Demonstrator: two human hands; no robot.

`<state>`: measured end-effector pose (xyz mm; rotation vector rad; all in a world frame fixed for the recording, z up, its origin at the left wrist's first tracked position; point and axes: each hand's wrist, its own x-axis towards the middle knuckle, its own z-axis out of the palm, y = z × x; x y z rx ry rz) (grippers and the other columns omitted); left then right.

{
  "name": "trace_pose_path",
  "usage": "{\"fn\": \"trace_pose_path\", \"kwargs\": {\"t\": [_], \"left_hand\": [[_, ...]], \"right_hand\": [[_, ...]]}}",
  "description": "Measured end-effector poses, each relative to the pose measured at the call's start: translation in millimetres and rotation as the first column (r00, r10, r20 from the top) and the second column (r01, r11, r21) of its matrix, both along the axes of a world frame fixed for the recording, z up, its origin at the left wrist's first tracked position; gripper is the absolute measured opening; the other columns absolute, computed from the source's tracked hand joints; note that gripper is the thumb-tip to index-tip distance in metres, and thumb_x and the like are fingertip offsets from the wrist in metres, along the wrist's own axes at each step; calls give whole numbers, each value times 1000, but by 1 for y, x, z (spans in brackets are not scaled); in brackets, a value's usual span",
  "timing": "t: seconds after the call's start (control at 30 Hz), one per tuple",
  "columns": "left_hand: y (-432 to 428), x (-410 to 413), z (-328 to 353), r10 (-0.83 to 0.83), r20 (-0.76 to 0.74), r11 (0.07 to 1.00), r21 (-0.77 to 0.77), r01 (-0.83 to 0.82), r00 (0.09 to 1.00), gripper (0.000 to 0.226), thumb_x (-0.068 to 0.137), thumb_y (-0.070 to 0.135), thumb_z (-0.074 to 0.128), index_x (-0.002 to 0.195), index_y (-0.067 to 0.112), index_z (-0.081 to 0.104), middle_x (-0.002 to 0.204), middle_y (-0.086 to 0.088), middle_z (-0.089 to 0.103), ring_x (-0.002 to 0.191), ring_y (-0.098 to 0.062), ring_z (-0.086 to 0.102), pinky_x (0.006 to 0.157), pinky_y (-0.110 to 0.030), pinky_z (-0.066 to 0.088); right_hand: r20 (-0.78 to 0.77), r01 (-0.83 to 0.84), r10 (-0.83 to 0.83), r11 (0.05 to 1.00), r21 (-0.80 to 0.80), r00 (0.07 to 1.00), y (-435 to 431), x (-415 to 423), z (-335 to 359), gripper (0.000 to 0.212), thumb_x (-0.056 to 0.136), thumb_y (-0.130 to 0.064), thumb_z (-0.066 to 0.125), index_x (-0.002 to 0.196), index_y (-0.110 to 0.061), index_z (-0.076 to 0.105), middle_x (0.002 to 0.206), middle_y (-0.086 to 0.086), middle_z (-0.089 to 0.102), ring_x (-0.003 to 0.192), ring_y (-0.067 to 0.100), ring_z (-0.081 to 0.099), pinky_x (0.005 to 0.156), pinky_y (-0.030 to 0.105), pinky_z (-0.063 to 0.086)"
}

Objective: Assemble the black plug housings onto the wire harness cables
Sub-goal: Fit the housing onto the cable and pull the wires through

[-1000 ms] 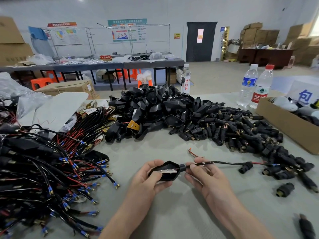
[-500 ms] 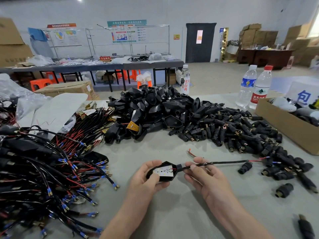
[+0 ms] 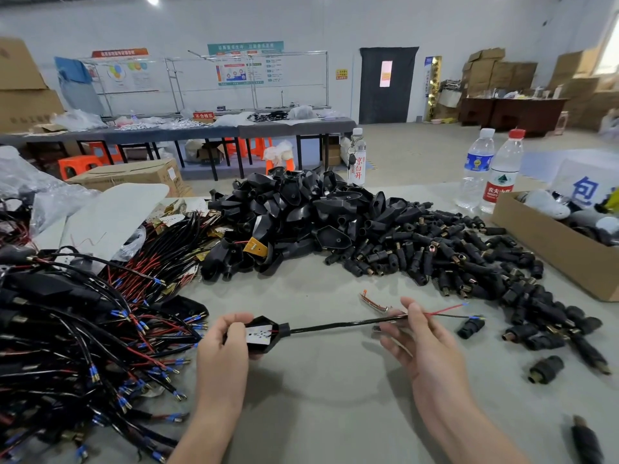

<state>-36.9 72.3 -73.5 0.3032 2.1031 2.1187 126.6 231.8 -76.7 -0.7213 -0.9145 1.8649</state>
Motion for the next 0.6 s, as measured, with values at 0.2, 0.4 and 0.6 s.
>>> {"fn": "trace_pose_path", "kwargs": {"t": [0.2,0.4,0.6], "left_hand": [[0,3,4,29,-46,999,-39,-31,999,26,92,2,45,88,14,68,73,-1,64,51,6,53,49,-12,43],[2,4,3,68,-66,997,-31,-70,995,24,92,0,46,87,12,67,69,-1,61,49,4,53,42,-5,36],[1,-1,-3,93,-104,989,-102,-104,990,23,92,8,48,86,20,67,68,3,60,54,-6,50,51,-24,36]], "right_hand": [[-2,81,-81,996,22,997,6,3,0,18,102,-22,51,99,-7,60,85,3,77,69,13,72,61,21,59],[80,163,-169,983,80,982,13,4,-2,13,96,-19,62,90,-11,70,67,-4,70,65,9,67,59,17,56],[160,154,-179,976,157,971,9,4,-1,15,96,-26,62,97,-11,68,76,6,75,74,15,73,55,18,55]]}}
